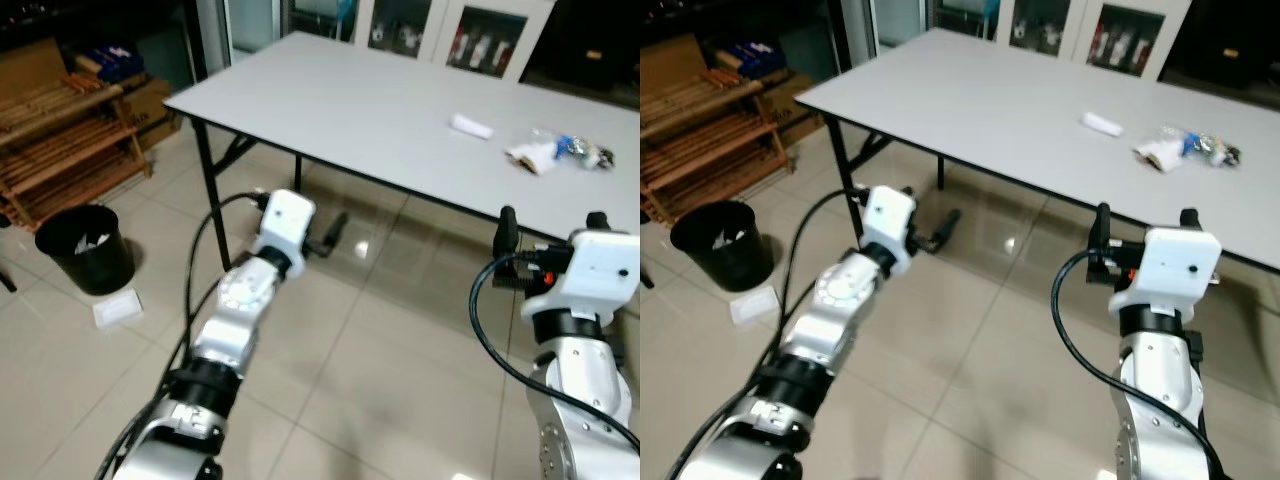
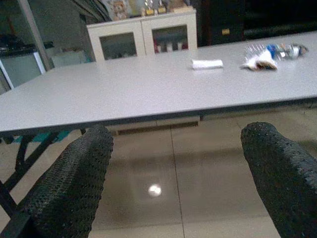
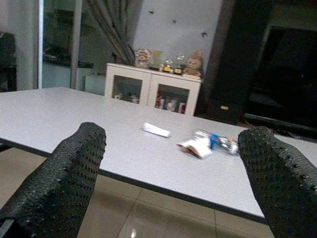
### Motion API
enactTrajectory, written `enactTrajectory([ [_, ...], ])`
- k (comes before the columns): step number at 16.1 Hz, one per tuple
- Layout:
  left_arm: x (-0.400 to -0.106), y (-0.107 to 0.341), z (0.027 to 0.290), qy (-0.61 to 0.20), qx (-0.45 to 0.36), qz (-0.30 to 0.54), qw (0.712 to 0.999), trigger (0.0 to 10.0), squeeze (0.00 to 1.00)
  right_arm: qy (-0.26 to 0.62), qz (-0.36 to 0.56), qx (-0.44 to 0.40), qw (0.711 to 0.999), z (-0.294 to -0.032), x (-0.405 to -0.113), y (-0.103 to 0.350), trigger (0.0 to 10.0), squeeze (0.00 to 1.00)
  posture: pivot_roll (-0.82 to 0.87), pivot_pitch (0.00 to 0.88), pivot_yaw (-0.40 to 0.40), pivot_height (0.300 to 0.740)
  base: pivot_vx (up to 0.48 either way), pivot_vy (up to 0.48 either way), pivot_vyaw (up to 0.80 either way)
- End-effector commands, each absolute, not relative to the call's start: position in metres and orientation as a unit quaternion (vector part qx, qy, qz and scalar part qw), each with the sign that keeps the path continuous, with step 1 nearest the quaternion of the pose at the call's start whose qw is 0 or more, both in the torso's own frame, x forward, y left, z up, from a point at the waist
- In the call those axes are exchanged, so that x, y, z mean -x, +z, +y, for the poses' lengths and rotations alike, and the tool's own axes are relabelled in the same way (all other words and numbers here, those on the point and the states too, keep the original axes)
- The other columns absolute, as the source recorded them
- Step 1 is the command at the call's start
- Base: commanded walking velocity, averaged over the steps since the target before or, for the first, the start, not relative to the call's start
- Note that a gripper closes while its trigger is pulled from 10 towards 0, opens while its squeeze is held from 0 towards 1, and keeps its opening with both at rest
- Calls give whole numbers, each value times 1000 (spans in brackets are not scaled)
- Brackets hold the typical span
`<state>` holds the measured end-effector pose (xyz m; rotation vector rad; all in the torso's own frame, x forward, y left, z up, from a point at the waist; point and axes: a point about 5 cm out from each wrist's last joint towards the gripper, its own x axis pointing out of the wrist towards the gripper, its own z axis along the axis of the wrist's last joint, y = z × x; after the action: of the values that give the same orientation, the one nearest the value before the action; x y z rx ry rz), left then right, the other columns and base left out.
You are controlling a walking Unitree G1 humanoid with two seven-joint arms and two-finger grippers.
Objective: Picking trash to rubbish bin
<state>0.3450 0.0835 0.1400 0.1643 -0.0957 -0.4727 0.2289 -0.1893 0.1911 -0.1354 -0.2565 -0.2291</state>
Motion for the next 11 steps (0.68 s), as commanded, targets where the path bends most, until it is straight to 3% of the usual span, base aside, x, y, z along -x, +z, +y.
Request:
enactTrajectory([
  [1, -342, 130, 80, -245, -80, -23, 966, 10000, 0, -134, -122, 78, 980, -202, -225, 188, 10000, 0, 105, 31, -10, 740, 0, -420, 0],
  [8, -342, 123, 83, -241, -85, -10, 967, 10000, 0, -133, -133, 89, 978, -211, -223, 192, 10000, 0, 119, 6, -17, 740, 0, -401, 0],
  [11, -343, 119, 78, -250, -74, -1, 965, 10000, 0, -135, -131, 83, 979, -220, -221, 192, 10000, 0, 122, 0, -12, 740, 0, 0, 0],
])
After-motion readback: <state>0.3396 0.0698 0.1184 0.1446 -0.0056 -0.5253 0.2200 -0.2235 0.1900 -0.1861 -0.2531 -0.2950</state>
